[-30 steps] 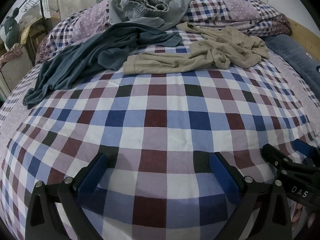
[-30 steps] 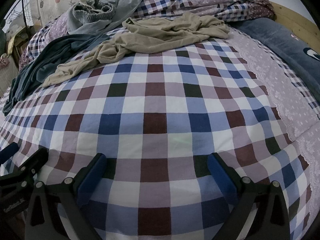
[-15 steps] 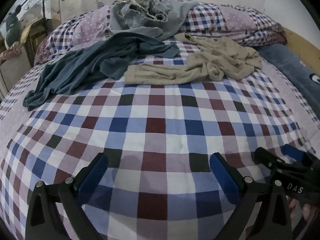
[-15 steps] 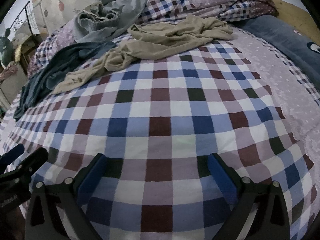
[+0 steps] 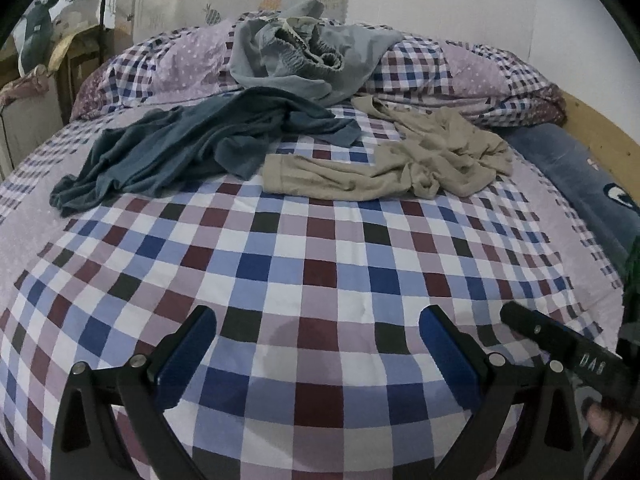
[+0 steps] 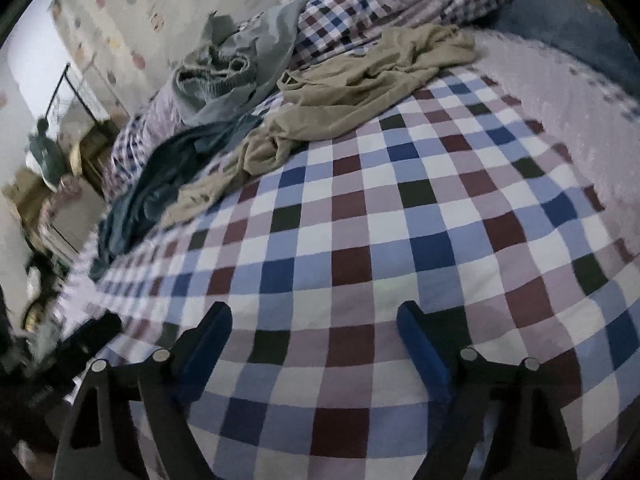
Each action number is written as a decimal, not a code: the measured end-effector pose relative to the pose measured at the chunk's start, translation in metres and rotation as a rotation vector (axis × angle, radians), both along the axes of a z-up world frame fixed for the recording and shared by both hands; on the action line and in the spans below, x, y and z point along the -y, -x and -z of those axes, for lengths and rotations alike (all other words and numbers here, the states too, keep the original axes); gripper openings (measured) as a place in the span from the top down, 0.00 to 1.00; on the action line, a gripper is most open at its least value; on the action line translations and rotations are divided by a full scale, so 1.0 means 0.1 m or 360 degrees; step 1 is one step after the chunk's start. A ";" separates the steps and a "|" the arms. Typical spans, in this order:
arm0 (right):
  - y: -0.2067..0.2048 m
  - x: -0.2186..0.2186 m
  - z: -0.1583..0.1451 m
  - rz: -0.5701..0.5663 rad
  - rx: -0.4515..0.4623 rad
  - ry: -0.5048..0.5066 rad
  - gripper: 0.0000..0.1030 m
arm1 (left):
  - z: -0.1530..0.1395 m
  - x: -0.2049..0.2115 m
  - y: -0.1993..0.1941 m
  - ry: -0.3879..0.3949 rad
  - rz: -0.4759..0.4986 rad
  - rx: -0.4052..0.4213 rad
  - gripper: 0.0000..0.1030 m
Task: Fold clothes
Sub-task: 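Reach both grippers to the beige garment and grasp its edges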
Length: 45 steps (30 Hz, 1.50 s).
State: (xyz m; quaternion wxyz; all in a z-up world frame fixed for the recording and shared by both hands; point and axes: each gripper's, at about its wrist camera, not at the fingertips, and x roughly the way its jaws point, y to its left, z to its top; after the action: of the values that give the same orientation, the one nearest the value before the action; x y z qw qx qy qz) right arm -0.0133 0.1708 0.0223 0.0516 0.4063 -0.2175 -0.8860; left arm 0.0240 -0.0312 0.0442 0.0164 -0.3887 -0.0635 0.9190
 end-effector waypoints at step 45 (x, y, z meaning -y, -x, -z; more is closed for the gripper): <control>1.05 -0.46 -0.38 0.0285 -0.0275 0.0288 0.98 | -0.13 0.67 0.15 -0.0422 -0.0092 0.0041 0.00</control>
State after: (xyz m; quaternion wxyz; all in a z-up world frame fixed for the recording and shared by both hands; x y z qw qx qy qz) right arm -0.1181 0.2166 0.0603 0.0274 0.3012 -0.3265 -0.8955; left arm 0.0093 -0.0977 0.0573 0.0403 -0.3929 -0.1958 0.8976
